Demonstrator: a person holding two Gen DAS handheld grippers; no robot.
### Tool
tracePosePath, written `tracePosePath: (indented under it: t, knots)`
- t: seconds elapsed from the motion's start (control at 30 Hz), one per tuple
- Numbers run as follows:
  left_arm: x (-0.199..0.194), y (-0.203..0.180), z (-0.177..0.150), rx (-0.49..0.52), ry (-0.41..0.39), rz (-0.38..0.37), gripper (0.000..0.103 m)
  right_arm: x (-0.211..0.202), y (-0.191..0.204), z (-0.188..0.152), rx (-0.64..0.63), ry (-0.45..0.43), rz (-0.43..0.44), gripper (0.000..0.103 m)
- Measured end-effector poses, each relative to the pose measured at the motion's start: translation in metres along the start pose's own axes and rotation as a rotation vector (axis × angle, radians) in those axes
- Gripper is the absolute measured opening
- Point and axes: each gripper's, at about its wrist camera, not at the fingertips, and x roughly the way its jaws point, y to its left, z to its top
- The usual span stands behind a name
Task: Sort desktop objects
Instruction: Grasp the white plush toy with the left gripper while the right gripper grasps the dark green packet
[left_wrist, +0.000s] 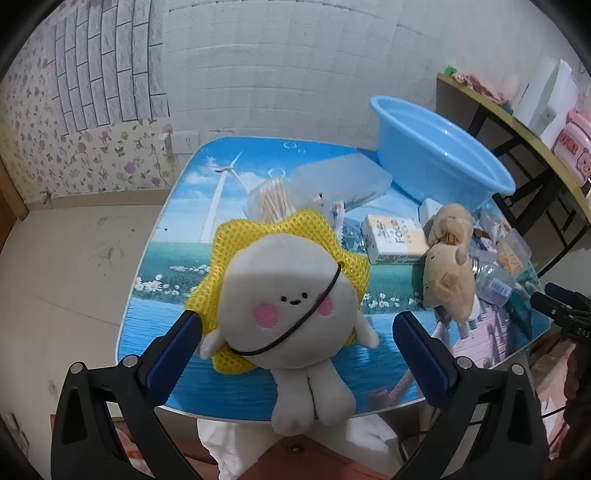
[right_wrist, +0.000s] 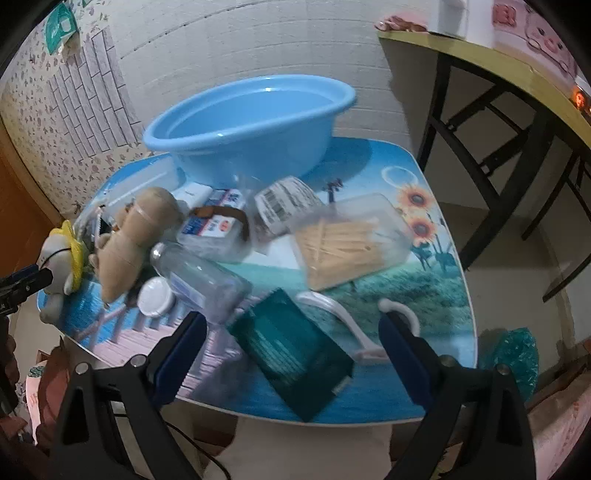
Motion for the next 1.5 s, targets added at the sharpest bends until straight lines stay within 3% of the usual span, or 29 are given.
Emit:
tracePosePath:
  t: [0.27, 0.53, 0.67, 0.87, 0.97, 1.3, 1.5]
  knots:
    - [0.005, -0.049, -0.025, 0.028, 0.020, 0.043, 0.103, 0.002, -0.003, -0.014, -0.044, 0.024, -0.025, 0.092]
    - [-0.008, -0.052, -0.024, 0.037, 0.021, 0.059, 0.103, 0.009, -0.005, -0.019, -0.056, 0.051, -0.016, 0.088]
    - [-0.018, -0.054, -0.029, 0.054, 0.019, 0.053, 0.102, 0.013, -0.002, -0.023, -0.059, 0.081, 0.005, 0.075]
    - [-0.032, -0.053, -0.030, 0.042, 0.025, 0.044, 0.090, 0.014, 0.015, -0.027, -0.113, 0.096, 0.027, 0.070]
    - [-0.037, -0.051, -0.031, 0.028, 0.034, 0.022, 0.090, 0.012, 0.022, -0.027, -0.134, 0.098, 0.041, 0.066]
    - [-0.040, -0.054, -0.036, 0.045, 0.033, 0.018, 0.092, 0.018, 0.028, -0.023, -0.148, 0.094, 0.025, 0.065]
    - [-0.032, -0.056, -0.037, 0.071, 0.037, 0.061, 0.095, 0.026, 0.030, -0.015, -0.166, 0.071, 0.025, 0.065]
